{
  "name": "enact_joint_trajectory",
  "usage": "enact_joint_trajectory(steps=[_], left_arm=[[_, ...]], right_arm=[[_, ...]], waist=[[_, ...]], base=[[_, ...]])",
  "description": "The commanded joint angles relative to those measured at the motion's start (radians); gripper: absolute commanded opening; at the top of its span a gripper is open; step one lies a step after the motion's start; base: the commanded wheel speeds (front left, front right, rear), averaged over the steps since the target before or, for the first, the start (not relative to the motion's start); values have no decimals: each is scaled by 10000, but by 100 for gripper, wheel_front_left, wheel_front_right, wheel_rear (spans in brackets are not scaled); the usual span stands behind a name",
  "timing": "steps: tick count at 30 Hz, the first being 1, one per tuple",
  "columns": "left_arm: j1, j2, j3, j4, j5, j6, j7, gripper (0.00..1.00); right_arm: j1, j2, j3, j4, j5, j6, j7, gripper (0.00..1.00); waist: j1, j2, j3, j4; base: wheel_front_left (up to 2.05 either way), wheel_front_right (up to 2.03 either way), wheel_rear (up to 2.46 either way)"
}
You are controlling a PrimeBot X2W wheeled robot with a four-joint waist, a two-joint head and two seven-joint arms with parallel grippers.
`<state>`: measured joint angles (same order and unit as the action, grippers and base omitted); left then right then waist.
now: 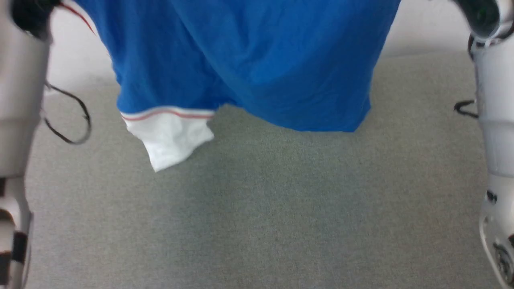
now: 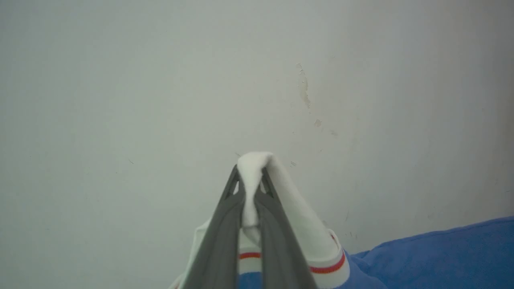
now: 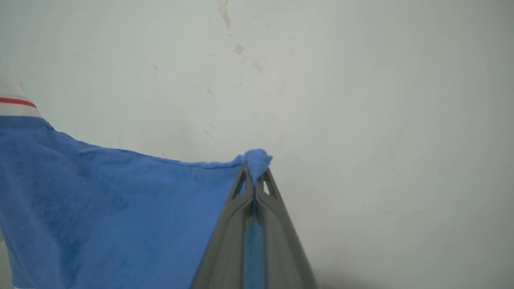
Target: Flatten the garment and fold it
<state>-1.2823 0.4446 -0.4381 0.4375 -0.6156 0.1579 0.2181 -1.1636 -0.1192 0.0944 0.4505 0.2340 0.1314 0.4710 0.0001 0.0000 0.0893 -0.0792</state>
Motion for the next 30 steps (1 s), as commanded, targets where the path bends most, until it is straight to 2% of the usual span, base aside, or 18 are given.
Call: enact_joint_trajectory(steps=[1,9,18,25,30], left_arm=[[-288,35,14,105,85,-82,-91,0],[-2149,-177,46,506,262,-452,-505,0],[-3624,-495,278,1156,427,-1086,-2567,0],[-4312,-677,338,1638,361,-1592,-3498,0],[-4181,-653,353,1928,319,-1938,-4168,0]], right_arm=[[-242,30,-11,131,-96,-7,-89,0],[-1903,128,-396,1001,-833,-7,-495,0],[-3536,371,-1210,1797,-2181,-7,-2016,0],[-4162,240,-1647,2030,-2991,-7,-2730,0],[-4170,90,-1789,2139,-3456,-7,-3249,0]], waist=[[-1,0,643,-281],[-1,0,2627,-358],[-1,0,4463,-146],[-1,0,5652,131],[-1,0,6326,320]], base=[[0,0,0],[0,0,0],[0,0,0],[0,0,0],[0,0,0]])
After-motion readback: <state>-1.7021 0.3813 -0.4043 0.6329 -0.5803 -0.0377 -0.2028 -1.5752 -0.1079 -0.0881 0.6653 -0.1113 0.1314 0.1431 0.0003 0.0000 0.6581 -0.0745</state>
